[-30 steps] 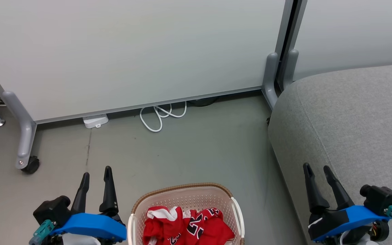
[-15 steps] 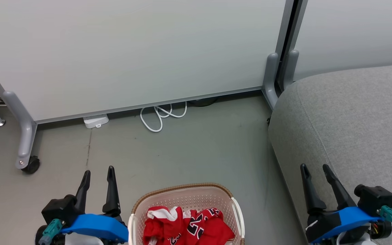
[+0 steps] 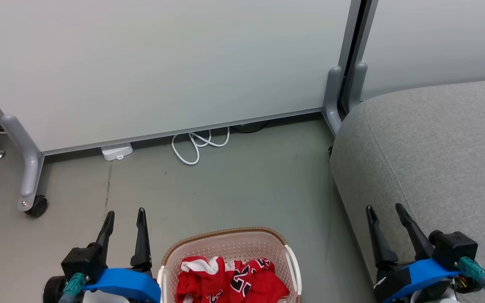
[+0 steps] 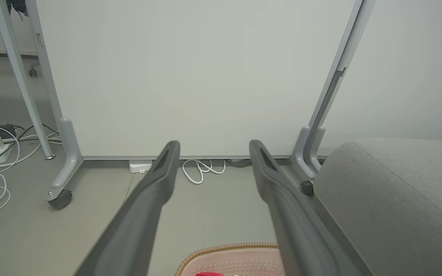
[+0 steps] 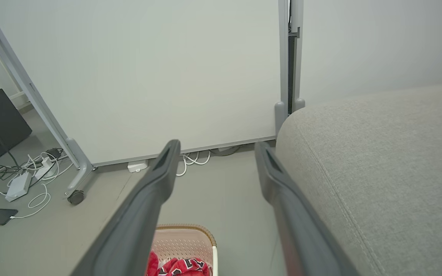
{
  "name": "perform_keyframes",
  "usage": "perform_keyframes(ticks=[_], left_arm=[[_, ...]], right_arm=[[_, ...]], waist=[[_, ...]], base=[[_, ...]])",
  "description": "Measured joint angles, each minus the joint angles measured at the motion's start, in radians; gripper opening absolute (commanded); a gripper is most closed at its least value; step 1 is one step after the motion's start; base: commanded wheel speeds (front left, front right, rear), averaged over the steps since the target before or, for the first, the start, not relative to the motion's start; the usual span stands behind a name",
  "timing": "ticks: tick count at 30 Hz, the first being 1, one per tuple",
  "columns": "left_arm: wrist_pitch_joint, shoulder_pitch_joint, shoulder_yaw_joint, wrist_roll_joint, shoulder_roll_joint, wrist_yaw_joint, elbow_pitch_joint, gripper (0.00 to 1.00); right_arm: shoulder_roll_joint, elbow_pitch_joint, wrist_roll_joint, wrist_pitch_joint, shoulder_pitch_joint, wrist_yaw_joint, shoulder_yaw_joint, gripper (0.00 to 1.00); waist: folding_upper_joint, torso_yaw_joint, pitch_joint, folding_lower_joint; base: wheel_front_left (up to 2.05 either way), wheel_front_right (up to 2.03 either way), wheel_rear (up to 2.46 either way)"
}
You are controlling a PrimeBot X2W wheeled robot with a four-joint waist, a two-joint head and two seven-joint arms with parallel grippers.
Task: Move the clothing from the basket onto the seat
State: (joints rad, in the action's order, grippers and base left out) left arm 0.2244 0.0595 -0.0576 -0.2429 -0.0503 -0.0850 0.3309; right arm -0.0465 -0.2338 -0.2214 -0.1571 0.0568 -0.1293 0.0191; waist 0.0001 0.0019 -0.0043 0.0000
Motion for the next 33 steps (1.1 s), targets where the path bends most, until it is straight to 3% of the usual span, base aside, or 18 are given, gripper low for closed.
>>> perform_keyframes(ticks=[20, 33], left_arm=[[0.037, 0.005, -0.011, 0.086, 0.000, 0.003, 0.032, 1.00], [0.037, 0.006, -0.007, 0.074, 0.000, 0.005, 0.029, 1.00]], right_arm=[[-0.001, -0.004, 0.091, -0.047, 0.003, -0.001, -0.007, 1.00], [-0.001, -0.008, 0.090, -0.053, 0.006, -0.001, -0.005, 1.00]], waist=[[0.0000, -0.004, -0.004, 0.0000], [0.0000, -0.005, -0.006, 0.0000]], base=[[0.00, 0.00, 0.00], [0.00, 0.00, 0.00]])
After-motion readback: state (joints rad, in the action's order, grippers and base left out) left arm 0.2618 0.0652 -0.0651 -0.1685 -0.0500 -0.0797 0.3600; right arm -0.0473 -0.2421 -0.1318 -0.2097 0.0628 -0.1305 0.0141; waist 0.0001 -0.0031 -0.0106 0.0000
